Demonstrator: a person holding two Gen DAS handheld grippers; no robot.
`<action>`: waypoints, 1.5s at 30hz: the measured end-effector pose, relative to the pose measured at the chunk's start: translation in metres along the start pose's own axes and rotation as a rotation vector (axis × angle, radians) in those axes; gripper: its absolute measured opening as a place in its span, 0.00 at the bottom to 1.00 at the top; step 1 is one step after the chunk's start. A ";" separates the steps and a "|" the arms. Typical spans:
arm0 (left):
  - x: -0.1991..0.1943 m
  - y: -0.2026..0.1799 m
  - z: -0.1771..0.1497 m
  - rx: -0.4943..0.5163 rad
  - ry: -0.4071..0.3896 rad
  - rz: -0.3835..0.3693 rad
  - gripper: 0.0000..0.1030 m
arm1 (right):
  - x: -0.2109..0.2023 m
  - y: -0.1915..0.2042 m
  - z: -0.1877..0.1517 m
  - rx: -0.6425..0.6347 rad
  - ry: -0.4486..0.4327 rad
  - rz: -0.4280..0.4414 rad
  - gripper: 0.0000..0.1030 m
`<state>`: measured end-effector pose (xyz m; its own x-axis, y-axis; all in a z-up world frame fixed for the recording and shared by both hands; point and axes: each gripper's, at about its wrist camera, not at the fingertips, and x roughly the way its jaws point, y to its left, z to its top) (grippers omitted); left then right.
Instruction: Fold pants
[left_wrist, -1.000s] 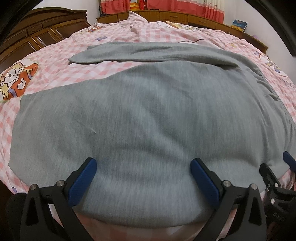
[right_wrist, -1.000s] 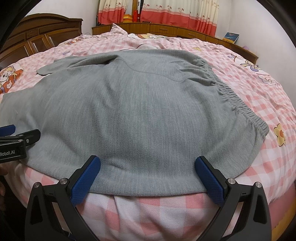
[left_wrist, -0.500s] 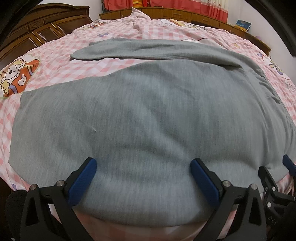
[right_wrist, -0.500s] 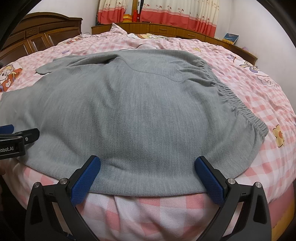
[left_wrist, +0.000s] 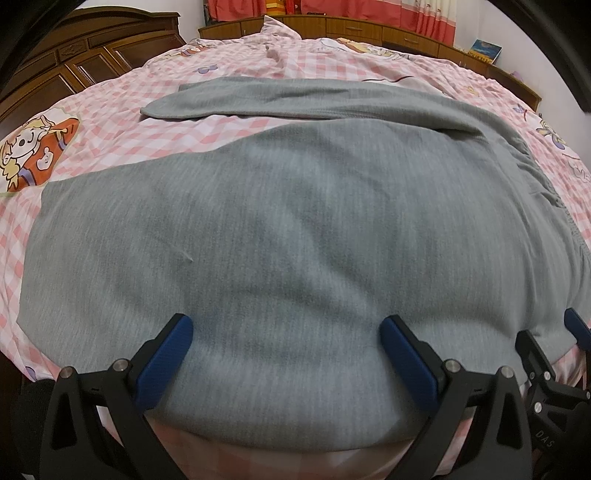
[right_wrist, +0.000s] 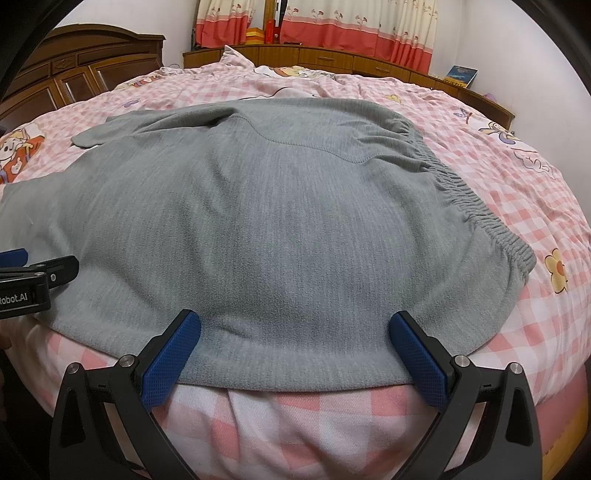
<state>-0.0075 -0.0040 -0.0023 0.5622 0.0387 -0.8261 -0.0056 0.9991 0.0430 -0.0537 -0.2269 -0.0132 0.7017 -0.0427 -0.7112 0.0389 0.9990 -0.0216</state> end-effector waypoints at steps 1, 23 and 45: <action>0.000 0.000 0.000 0.001 0.000 0.000 1.00 | 0.000 0.000 0.000 0.000 0.001 0.000 1.00; -0.001 0.002 -0.002 0.006 0.005 -0.015 1.00 | 0.000 0.004 0.000 0.002 0.008 -0.007 1.00; -0.014 0.039 0.074 0.163 -0.004 -0.021 1.00 | -0.005 -0.046 0.088 -0.178 0.095 0.184 1.00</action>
<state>0.0455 0.0332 0.0523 0.5640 0.0170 -0.8256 0.1406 0.9832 0.1163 0.0033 -0.2734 0.0534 0.6155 0.1330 -0.7768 -0.2145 0.9767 -0.0027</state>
